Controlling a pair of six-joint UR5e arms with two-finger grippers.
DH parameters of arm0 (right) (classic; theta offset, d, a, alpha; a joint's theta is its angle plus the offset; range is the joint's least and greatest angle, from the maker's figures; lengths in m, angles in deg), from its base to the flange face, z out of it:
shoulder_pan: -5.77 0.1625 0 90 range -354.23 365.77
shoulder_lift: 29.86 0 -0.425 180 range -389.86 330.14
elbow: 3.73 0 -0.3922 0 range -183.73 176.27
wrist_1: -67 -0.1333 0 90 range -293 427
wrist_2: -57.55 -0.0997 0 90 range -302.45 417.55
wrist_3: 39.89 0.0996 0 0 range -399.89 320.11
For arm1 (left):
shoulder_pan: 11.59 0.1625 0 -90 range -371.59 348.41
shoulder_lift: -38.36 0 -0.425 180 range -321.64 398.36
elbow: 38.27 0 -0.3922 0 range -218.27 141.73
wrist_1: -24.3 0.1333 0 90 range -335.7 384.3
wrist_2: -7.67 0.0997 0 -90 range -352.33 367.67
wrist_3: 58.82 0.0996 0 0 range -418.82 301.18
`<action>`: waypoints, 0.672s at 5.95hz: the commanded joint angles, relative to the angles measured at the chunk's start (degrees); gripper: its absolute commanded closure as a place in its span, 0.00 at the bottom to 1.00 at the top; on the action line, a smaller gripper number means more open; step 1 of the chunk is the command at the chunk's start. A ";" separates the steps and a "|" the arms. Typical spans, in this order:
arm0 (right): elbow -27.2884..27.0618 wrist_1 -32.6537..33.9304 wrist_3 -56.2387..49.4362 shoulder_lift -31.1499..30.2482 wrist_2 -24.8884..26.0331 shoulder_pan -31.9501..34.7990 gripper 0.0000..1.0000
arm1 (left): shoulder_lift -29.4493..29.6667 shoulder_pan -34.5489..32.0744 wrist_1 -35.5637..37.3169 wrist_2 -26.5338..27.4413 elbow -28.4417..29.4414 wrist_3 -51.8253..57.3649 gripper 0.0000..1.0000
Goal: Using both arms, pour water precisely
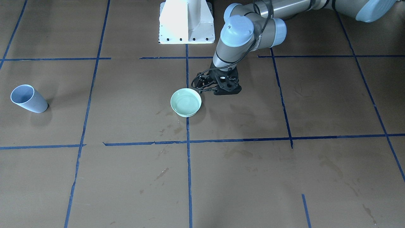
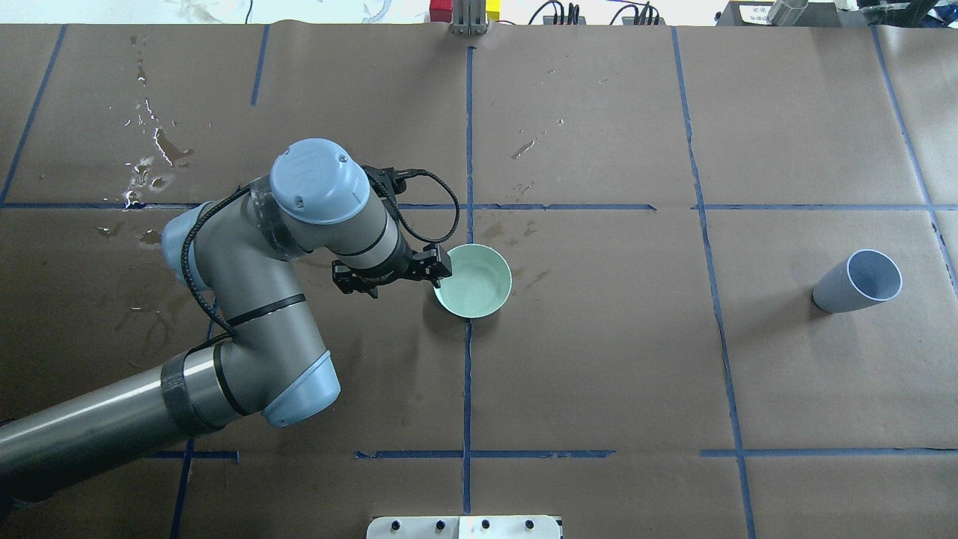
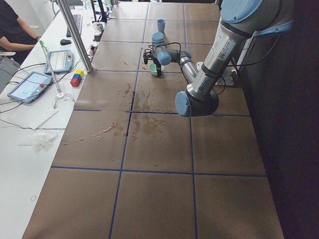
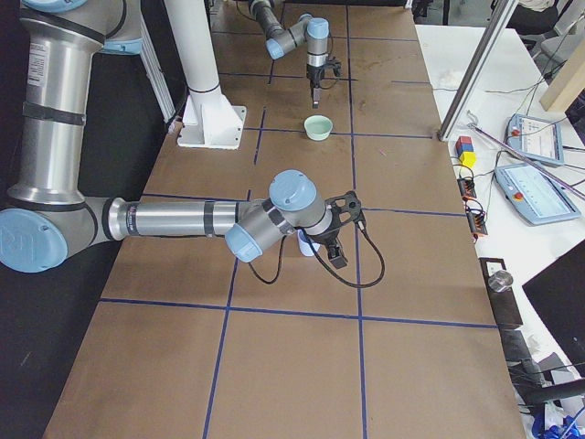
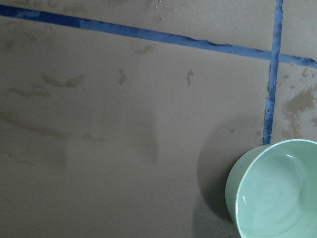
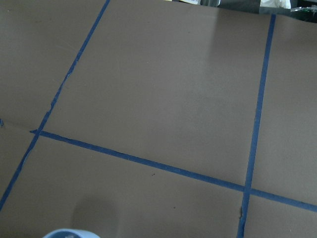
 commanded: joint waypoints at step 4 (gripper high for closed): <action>-0.69 4.34 -3.89 -0.55 -0.95 0.96 0.00 | 5.22 1.17 -0.87 -0.08 8.65 -2.55 0.27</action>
